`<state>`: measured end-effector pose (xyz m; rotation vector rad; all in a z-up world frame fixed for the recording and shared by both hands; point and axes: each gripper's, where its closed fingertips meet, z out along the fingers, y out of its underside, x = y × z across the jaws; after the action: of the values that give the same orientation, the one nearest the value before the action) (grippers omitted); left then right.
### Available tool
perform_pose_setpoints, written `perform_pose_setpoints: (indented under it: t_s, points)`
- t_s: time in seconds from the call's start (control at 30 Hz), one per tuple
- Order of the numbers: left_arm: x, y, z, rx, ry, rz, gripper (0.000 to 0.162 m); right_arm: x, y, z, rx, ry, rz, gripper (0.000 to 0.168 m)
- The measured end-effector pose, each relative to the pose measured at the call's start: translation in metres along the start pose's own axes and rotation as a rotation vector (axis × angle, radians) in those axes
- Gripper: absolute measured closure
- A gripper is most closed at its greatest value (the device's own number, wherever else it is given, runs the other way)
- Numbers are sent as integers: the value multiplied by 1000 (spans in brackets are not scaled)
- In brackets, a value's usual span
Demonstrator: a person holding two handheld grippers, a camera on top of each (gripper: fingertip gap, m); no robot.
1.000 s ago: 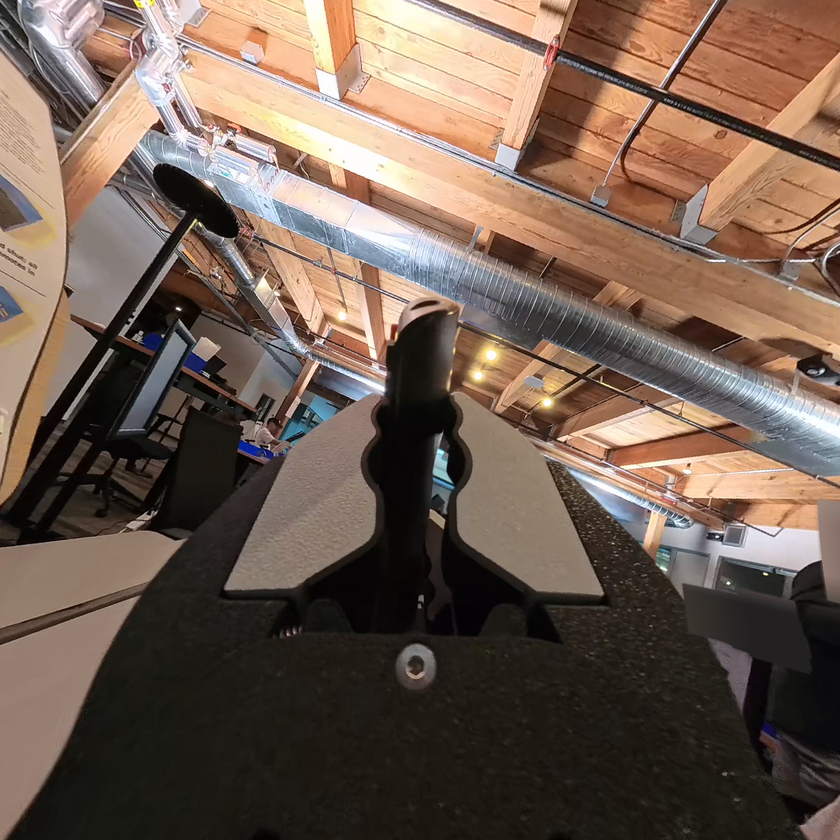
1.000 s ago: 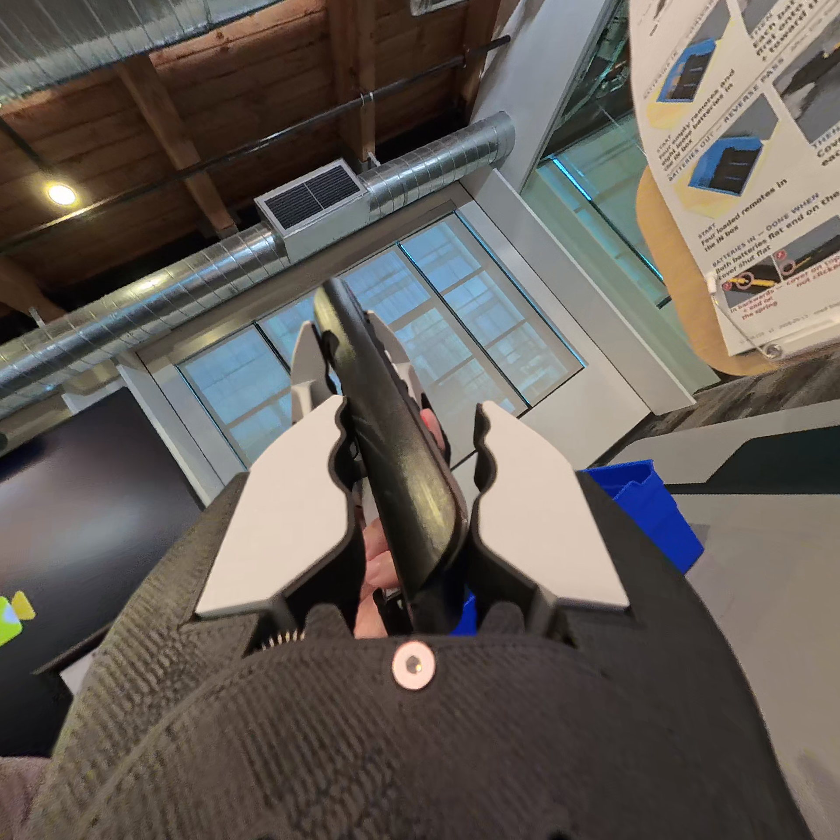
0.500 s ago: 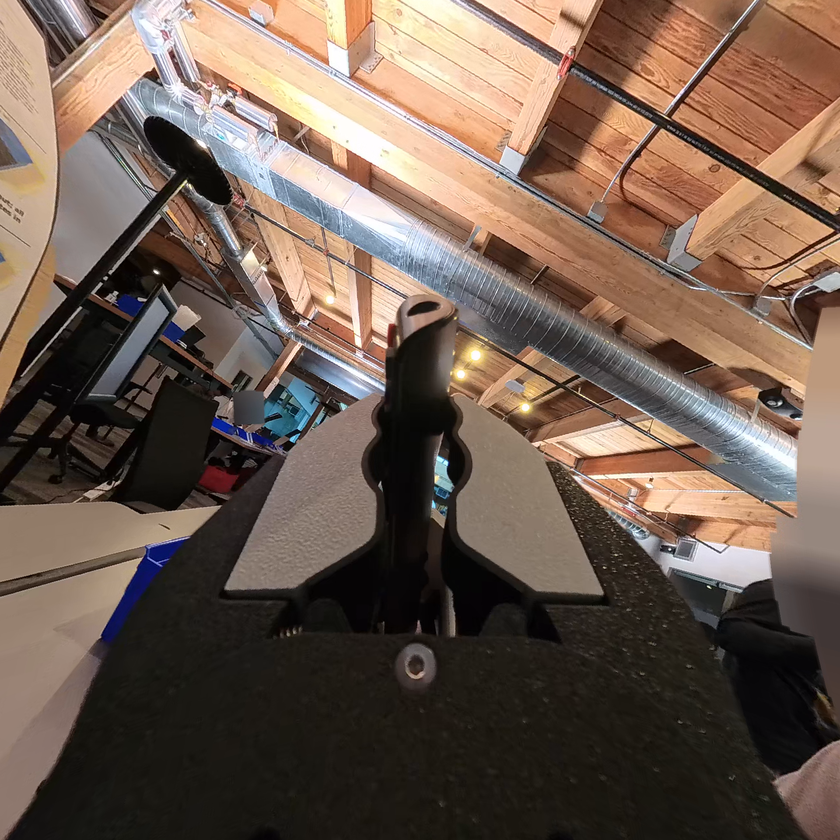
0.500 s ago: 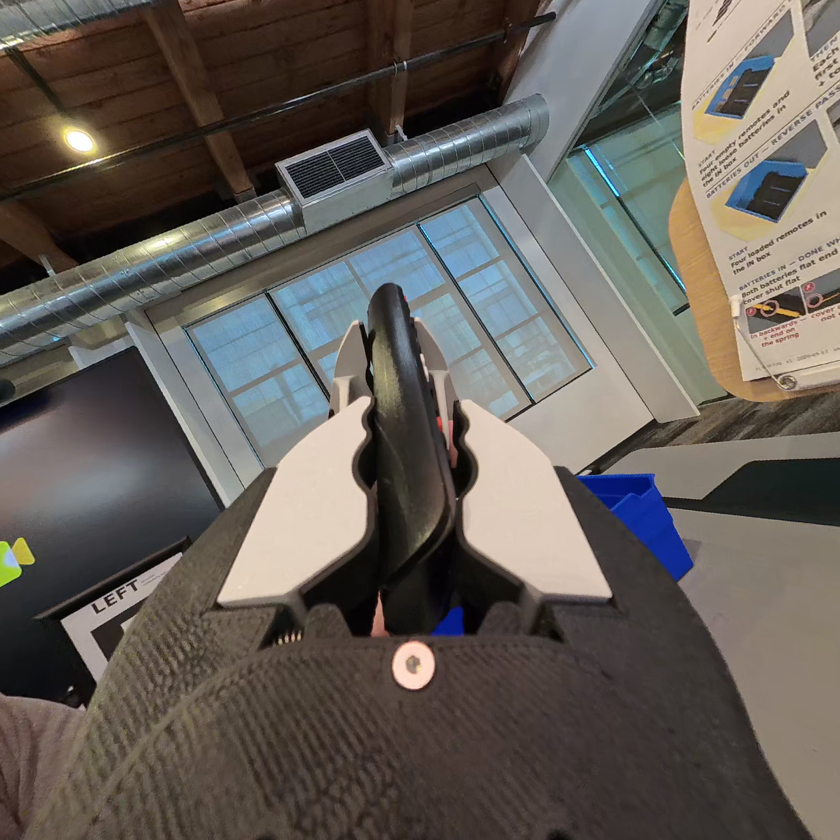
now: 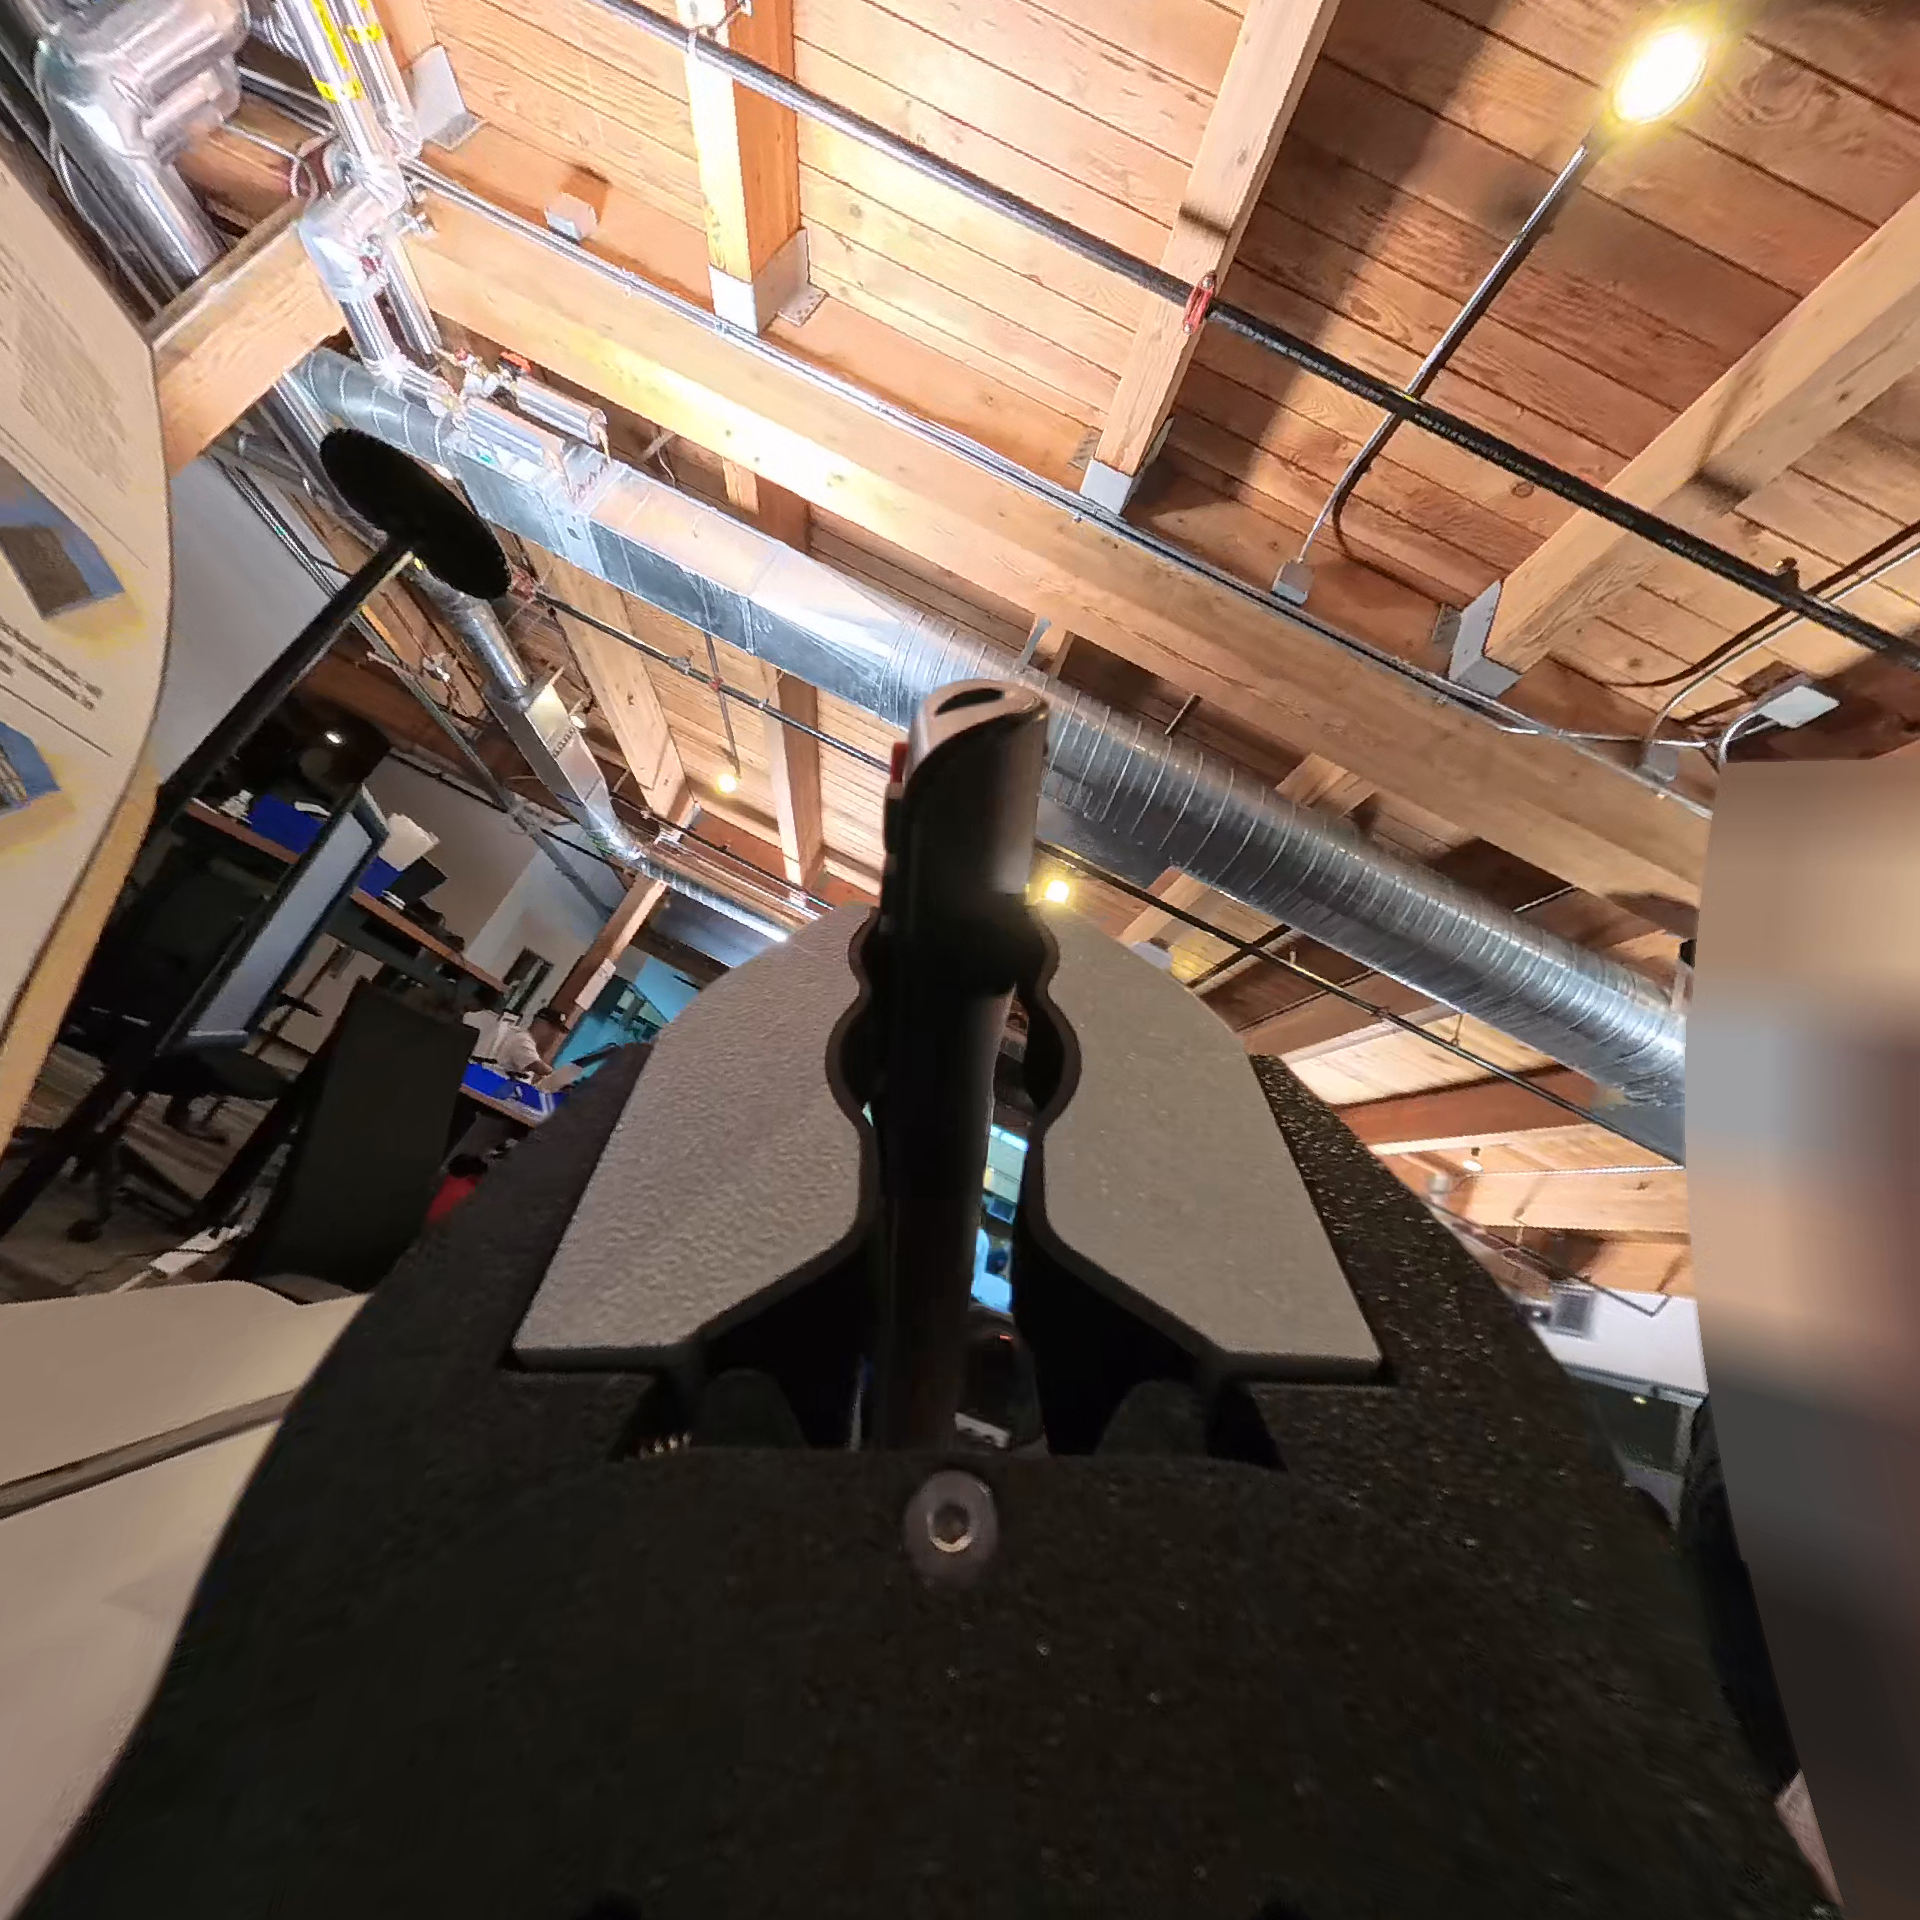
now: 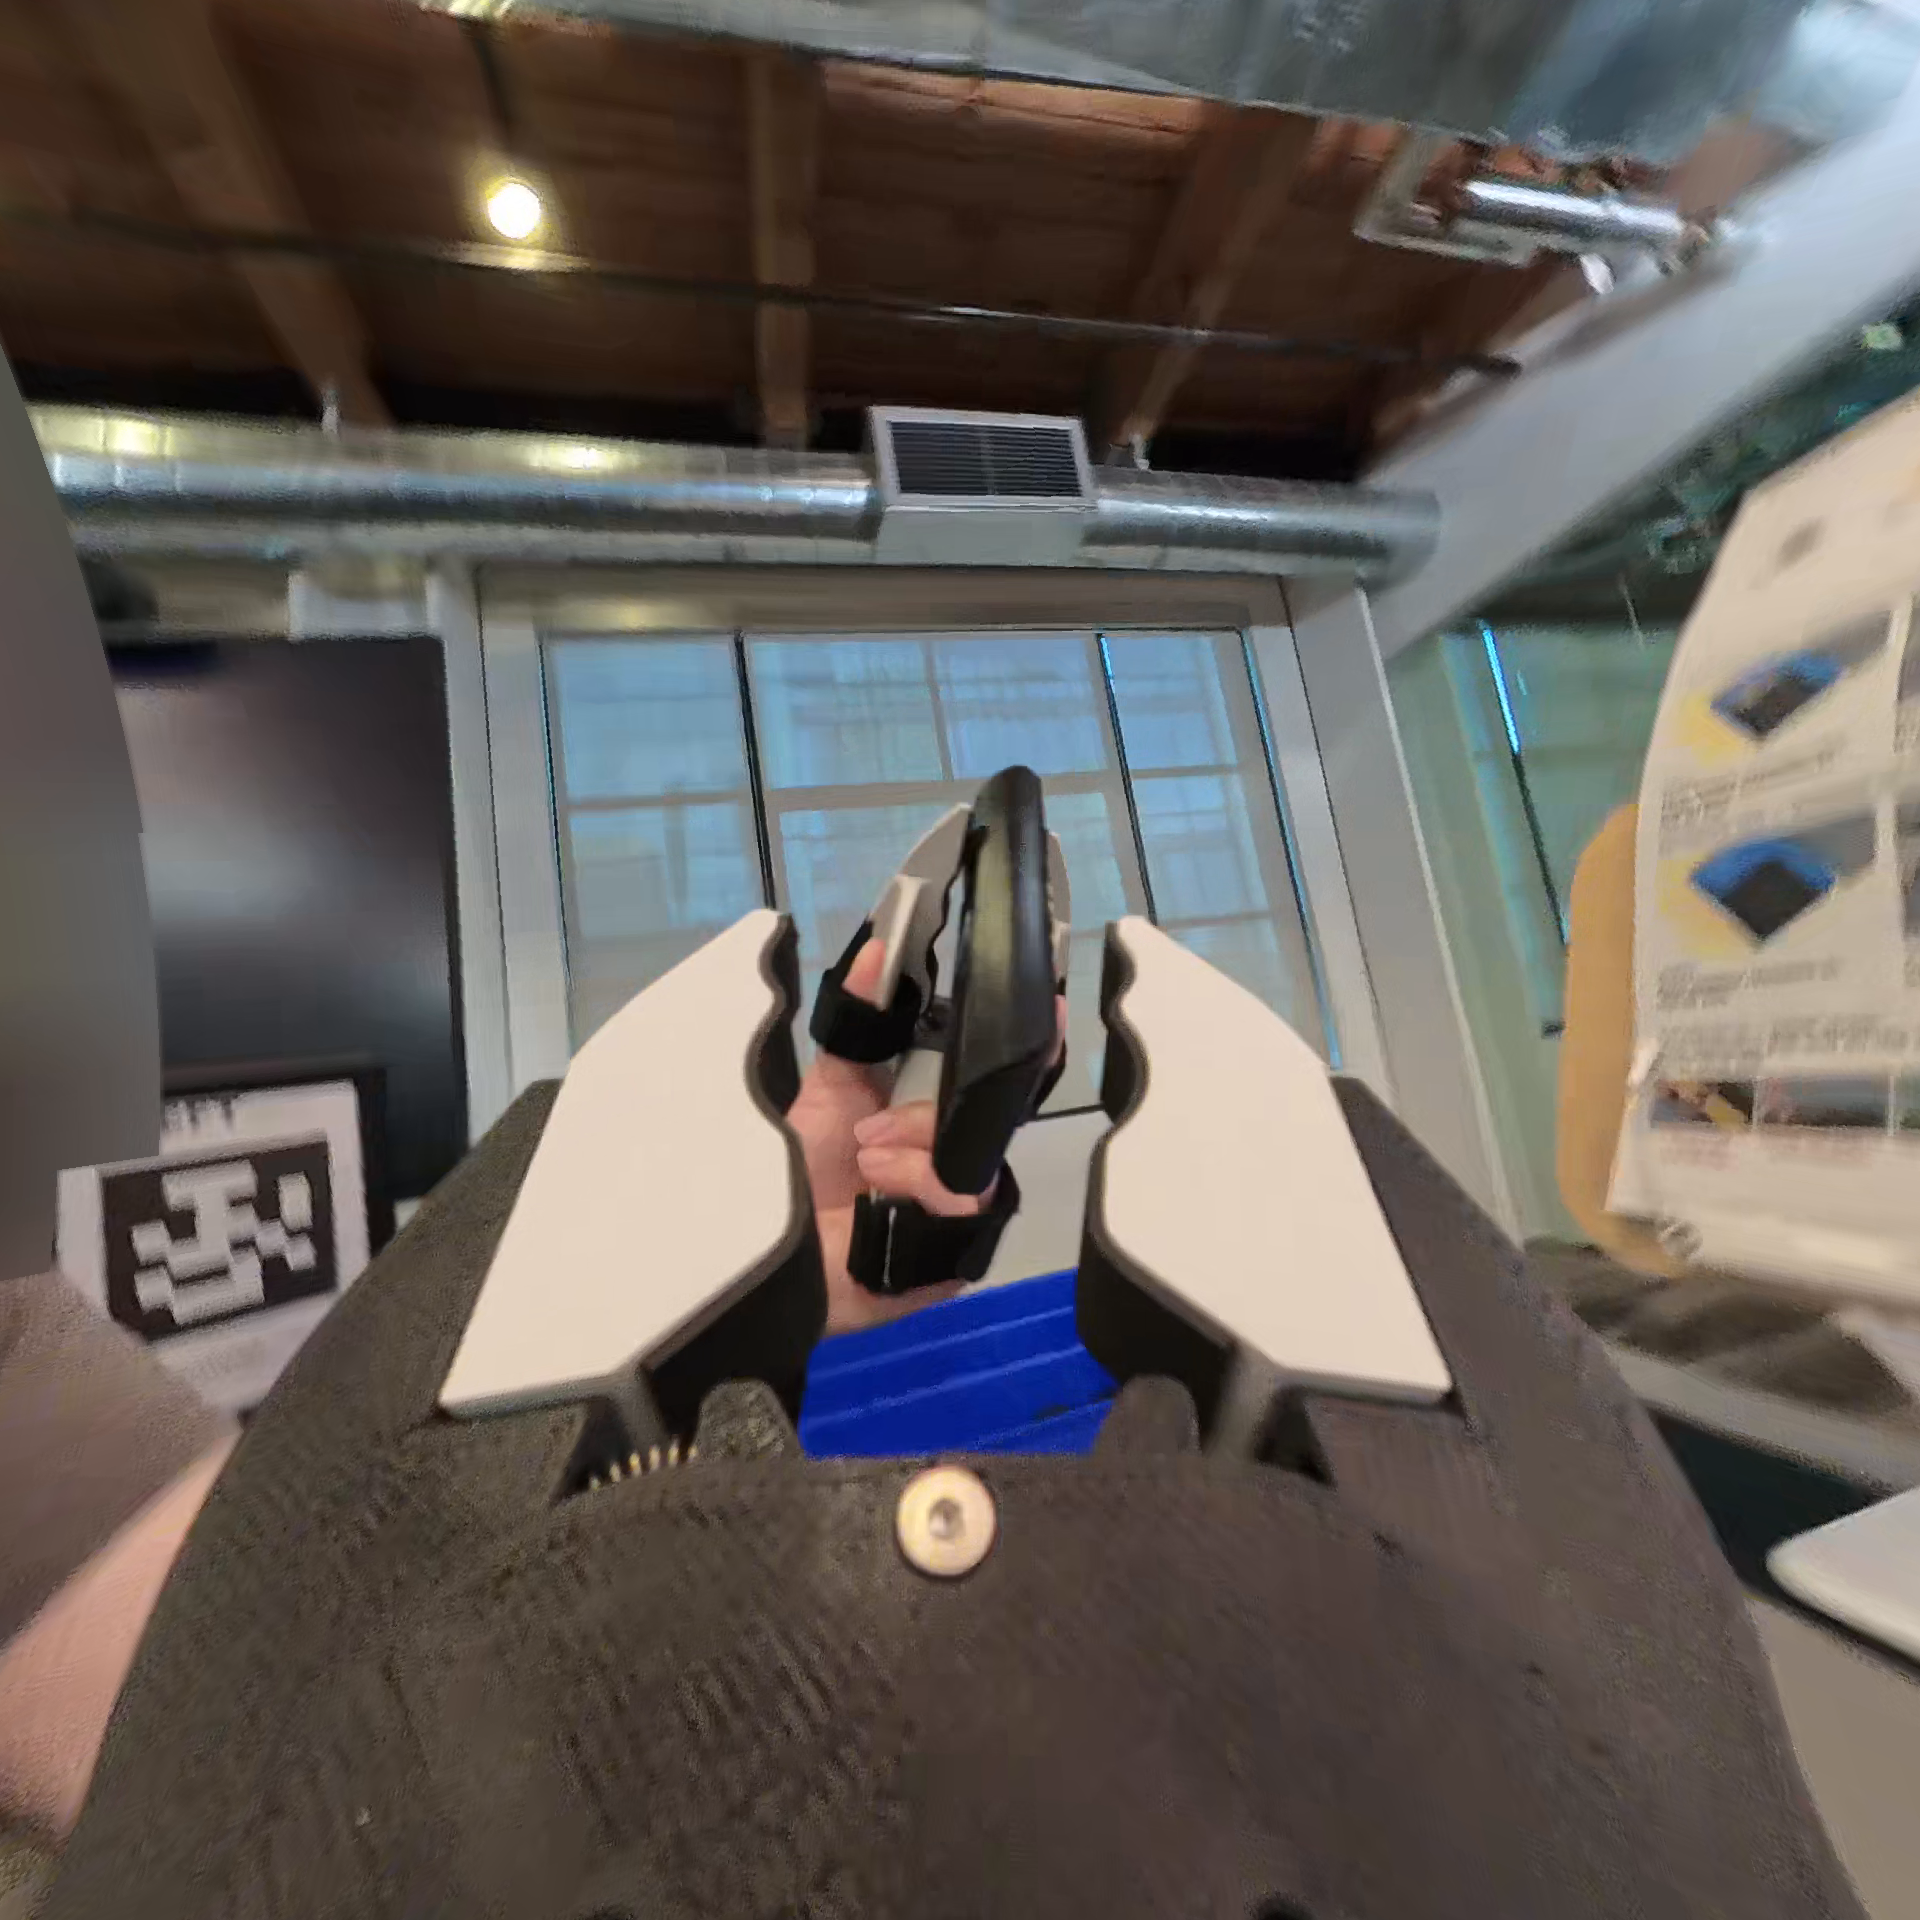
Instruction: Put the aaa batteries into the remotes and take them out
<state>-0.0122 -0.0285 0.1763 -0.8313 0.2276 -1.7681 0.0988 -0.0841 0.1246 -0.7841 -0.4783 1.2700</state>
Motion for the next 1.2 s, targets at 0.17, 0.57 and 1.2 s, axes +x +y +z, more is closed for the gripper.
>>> perform_pose_setpoints:
  t_s: [0.17,0.57,1.2]
  points:
    - [10,-10,-1,-29,28,28,139,-38,-23,-11,-106,11,-686,99]
    - [21,18,11,-134,95,-30,138,-96,-13,-4,-319,-149,-1390,98]
    - [9,50,18,-202,-5,18,138,-23,35,-14,-342,206,-530,98]
